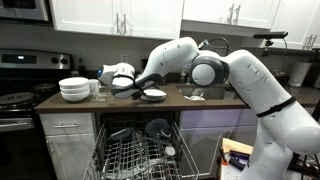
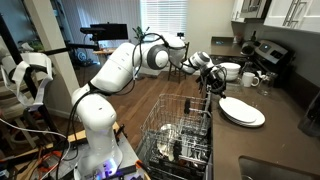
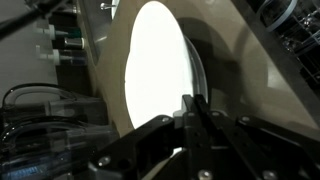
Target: Put one white plate inside the dishwasher
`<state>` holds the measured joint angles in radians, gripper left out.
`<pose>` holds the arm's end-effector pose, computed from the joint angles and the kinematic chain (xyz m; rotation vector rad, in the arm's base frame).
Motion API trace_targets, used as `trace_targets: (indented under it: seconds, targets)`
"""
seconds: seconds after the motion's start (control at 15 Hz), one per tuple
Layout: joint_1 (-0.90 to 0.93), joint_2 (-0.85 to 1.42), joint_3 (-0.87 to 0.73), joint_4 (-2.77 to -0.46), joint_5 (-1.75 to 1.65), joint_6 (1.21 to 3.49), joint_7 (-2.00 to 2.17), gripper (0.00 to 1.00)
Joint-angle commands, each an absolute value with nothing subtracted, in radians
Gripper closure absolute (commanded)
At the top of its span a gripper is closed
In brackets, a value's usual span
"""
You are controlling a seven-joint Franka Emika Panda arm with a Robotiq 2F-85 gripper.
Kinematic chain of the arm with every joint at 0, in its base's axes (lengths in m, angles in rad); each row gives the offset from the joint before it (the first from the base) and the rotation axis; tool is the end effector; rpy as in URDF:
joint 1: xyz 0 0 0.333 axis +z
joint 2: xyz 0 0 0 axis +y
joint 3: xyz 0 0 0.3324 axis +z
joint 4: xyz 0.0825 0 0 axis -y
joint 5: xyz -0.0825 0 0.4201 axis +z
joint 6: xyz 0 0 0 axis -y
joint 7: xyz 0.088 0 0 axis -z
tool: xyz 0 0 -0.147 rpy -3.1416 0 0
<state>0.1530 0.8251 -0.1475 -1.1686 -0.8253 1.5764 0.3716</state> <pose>0.7625 -0.0730 0.2897 2.1434 -0.1614 -0.2320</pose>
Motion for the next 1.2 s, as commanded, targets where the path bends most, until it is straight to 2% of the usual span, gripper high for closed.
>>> trace_targets:
  seconds: [0.0, 1.07, 1.13]
  targets:
    - [0.166, 0.837, -0.155, -1.140, -0.857, 1.525, 0.339, 0.98]
    - [0.154, 0.847, -0.135, -1.166, -0.867, 1.542, 0.357, 0.96]
    - [0.154, 0.847, -0.135, -1.166, -0.867, 1.542, 0.357, 0.99]
